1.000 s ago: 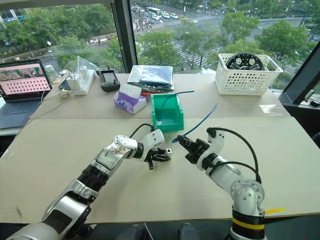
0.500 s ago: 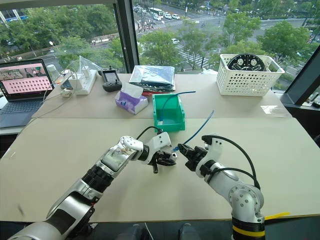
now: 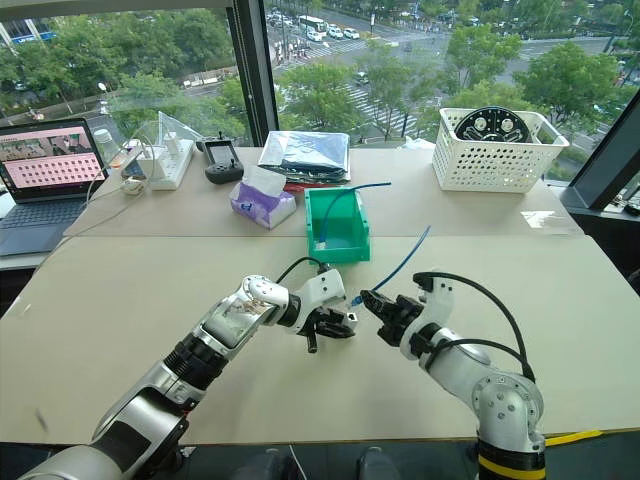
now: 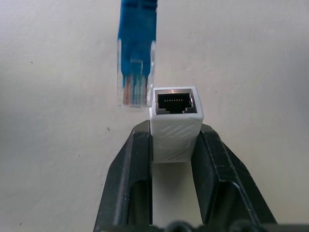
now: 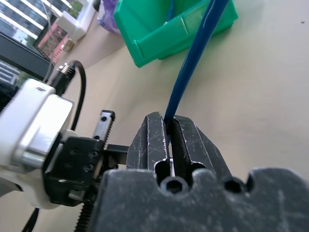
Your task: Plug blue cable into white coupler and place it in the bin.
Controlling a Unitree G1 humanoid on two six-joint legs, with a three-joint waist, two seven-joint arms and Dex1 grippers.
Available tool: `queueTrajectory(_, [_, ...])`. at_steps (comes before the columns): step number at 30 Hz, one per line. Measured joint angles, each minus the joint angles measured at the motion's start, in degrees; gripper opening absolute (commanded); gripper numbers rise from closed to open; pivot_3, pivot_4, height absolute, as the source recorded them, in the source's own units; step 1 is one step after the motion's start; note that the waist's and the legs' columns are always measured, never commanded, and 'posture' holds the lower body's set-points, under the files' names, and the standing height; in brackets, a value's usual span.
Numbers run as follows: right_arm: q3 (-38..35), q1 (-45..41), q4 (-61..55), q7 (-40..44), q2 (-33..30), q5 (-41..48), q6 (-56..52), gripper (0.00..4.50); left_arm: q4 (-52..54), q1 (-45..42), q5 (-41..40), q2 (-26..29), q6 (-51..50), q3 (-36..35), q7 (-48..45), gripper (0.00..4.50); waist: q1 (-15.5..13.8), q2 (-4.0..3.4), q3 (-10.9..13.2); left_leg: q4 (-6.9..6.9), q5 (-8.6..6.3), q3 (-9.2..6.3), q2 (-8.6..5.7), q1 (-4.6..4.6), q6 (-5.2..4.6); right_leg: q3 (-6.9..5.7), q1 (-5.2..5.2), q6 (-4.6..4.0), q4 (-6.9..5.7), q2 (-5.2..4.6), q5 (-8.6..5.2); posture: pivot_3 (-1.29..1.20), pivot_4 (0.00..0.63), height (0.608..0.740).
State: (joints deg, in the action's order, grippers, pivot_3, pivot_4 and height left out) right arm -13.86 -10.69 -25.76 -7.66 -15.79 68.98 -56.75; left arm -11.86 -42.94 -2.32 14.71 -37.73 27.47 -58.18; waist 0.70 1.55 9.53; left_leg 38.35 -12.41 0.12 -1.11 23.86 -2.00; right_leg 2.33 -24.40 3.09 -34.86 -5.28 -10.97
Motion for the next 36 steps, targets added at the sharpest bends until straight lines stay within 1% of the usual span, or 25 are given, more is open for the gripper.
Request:
queueTrajectory(6, [-0.9,0.1,-0.8,-1.6,-3.0,3.3,0.0,0.0,0.0,0.0,0.0,0.0,0.0,0.1,0.0,0.64,0.0,0.0,0.0,0.0,0.0,0.0,0.0,-0.02,0.0,0.0,0.02,0.01,0.0,0.0,-0.01,0.0,0.15,0.74])
queueTrajectory(9, [-0.5,1.8,-1.4,-2.0,-4.2,4.2,0.0,0.0,0.0,0.0,0.0,-0.1,0.1,0.1,0.0,0.64,-0.1,0.0,0.0,0.0,0.0,0.0,0.0,-0.02,0.0,0.0,0.04,0.01,0.02,0.0,-0.01,0.0,0.15,0.74])
queueTrajectory(11, [-0.1,3.2,-1.5,-2.0,-4.3,4.3,0.0,0.0,0.0,0.0,0.0,-0.2,0.1,0.1,0.0,0.64,0.0,0.0,0.0,0.0,0.0,0.01,-0.01,-0.02,0.0,0.01,0.04,0.01,0.02,-0.01,-0.01,0.0,0.15,0.74])
queueTrajectory(16, [1.1,3.8,-1.5,-1.7,-4.7,4.0,0.0,0.0,0.0,0.0,0.0,-0.7,0.0,0.2,0.0,0.64,0.0,0.0,0.0,0.02,0.0,0.01,0.01,-0.03,0.0,0.02,0.05,0.1,0.0,0.01,-0.06,0.0,0.15,0.74])
queueTrajectory(25, [2.6,4.1,-1.4,-1.0,-4.6,2.0,0.9,0.0,0.0,0.0,0.0,-0.8,-0.1,0.3,0.0,0.64,0.0,0.0,0.0,0.02,0.0,0.01,0.01,-0.05,0.0,0.02,0.06,0.13,0.01,0.01,-0.08,0.0,0.15,0.74])
queueTrajectory(28, [3.6,4.1,-1.4,-0.4,-5.8,-0.1,1.1,0.0,0.0,0.0,0.0,-0.9,-0.3,0.2,0.1,0.64,0.0,0.0,0.0,0.02,0.0,0.01,0.0,-0.06,0.0,0.02,0.08,0.13,0.01,0.01,-0.09,0.0,0.15,0.74])
queueTrajectory(36, [4.5,4.0,-1.1,0.3,-5.9,-5.6,1.8,0.0,0.0,-0.1,0.0,-1.4,-1.3,0.0,0.3,0.64,-0.1,0.01,0.0,0.04,0.0,0.01,0.0,-0.08,0.0,0.01,0.11,0.15,0.0,0.0,-0.09,0.0,0.15,0.74])
